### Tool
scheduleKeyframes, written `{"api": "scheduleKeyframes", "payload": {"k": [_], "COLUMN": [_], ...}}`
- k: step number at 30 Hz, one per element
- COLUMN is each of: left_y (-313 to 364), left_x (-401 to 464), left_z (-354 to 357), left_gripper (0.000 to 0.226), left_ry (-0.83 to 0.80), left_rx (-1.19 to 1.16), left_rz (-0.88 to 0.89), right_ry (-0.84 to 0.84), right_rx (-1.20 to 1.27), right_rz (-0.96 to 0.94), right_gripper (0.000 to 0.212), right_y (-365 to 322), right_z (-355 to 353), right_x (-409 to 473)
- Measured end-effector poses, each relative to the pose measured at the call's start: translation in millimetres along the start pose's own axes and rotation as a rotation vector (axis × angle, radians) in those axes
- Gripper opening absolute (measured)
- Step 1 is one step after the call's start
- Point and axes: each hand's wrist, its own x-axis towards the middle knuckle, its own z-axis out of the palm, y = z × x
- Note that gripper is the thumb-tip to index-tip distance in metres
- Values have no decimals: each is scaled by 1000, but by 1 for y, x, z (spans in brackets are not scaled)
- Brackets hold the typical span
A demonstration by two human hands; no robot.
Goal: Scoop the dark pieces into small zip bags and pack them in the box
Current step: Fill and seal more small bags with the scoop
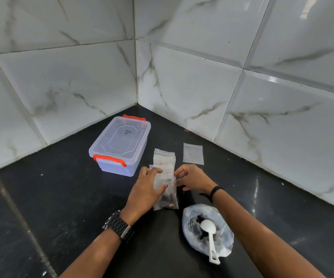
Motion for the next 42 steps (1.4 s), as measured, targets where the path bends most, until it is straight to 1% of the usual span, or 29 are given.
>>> {"api": "scheduleKeyframes", "payload": {"k": [3, 6, 8, 10, 14, 17, 20, 24, 27, 29, 31, 33, 34, 36, 38, 40, 42], "left_y": [13, 27, 36, 42, 44, 43, 43, 42, 44, 45, 46, 49, 51, 56, 58, 60, 62], "left_x": [24, 57, 80, 102, 135, 147, 152, 152, 150, 147, 142, 134, 130, 117, 101, 80, 58], "left_z": [7, 17, 24, 33, 52, 64, 77, 86, 86, 82, 74, 62, 56, 44, 31, 21, 13], "left_gripper": [33, 26, 27, 29, 36, 40, 35, 20, 16, 10, 7, 11, 14, 24, 36, 42, 45], "left_ry": [17, 87, 108, 86, 11, -45, -46, -29, 1, 37, 56, 46, 30, -5, -47, -86, -129], "left_rx": [-26, 98, 186, 289, 521, 566, 565, 485, 384, 171, -59, -195, -228, -259, -329, -385, -398], "left_rz": [98, 159, 154, 118, 26, 46, 69, 91, 144, 157, 141, 148, 158, 186, 193, 199, 229], "right_ry": [70, 195, 286, 362, 459, 489, 498, 500, 518, 537, 513, 448, 419, 383, 389, 402, 409], "right_rx": [55, 99, 89, 34, -46, -105, -111, -72, 54, 214, 373, 504, 556, 637, 647, 543, 364], "right_rz": [39, 87, 111, 121, 146, 165, 192, 203, 198, 199, 213, 212, 188, 128, 75, 8, -59], "right_gripper": [18, 17, 15, 15, 26, 30, 26, 22, 26, 36, 57, 71, 72, 66, 65, 60, 41], "right_y": [2, 10, 16, 23, 31, 36, 42, 41, 38, 39, 42, 42, 40, 37, 35, 35, 33], "right_z": [-20, -39, -48, -54, -56, -52, -45, -42, -43, -45, -48, -53, -54, -56, -58, -58, -58], "right_x": [11, 25, 37, 48, 65, 72, 81, 83, 77, 74, 70, 60, 54, 39, 22, 2, -20]}}
